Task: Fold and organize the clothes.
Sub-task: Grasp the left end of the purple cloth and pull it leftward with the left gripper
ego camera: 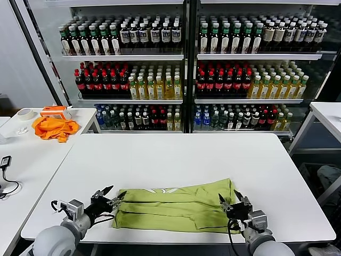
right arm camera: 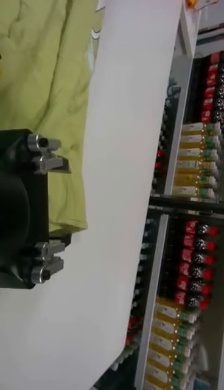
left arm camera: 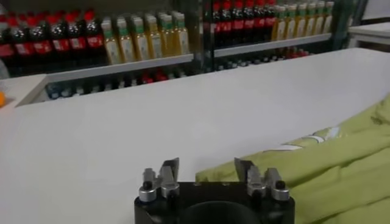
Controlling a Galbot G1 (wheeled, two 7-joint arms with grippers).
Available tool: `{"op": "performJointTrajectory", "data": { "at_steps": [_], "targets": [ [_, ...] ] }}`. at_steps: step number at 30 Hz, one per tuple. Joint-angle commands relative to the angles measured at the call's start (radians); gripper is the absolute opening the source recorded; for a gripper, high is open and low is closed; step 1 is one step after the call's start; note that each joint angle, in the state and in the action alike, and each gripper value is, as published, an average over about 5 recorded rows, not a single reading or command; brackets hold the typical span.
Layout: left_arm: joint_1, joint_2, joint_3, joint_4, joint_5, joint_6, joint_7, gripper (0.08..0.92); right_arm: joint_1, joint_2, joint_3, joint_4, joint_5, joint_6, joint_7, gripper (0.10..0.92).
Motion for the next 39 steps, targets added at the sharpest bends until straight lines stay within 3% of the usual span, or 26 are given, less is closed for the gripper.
{"op": "performJointTrajectory", "data": {
  "at_steps": [1, 7, 29, 39],
  "targets": [
    [0.018, -0.049, 0.033, -0.05, -0.045, 0.007, -0.228, 0.718, -0.015, 0.004, 0.039, 0.04, 0.006, -0.025, 0.017, 0.764],
    [0.03, -0.107, 0.063, -0.037, -0.041, -0.056, -0.284, 0.818, 0.001, -0.004, 0.055, 0.027, 0.008, -0.025, 0.027, 0.821],
    [-0.011, -0.179, 0.123, 0.027, -0.004, -0.067, -0.338, 0.818, 0.03, 0.0, 0.037, -0.012, 0.001, -0.025, 0.033, 0.823],
    [-0.002, -0.206, 0.157, 0.036, 0.009, -0.067, -0.328, 0.567, 0.038, 0.019, 0.01, -0.02, -0.013, -0.024, 0.039, 0.823]
  ]
}}
